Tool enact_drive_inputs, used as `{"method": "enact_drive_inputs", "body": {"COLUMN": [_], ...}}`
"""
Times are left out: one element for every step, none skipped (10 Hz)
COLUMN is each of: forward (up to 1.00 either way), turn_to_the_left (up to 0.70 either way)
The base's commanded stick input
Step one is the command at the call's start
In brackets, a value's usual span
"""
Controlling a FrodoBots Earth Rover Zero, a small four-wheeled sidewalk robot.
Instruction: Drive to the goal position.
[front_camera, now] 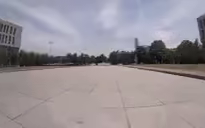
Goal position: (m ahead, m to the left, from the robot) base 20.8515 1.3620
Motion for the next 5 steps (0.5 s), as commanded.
{"method": "enact_drive_inputs", "body": {"forward": [1.00,1.00,1.00,1.00,1.00], "turn_to_the_left": [0.00,0.00,0.00,0.00,0.00]}}
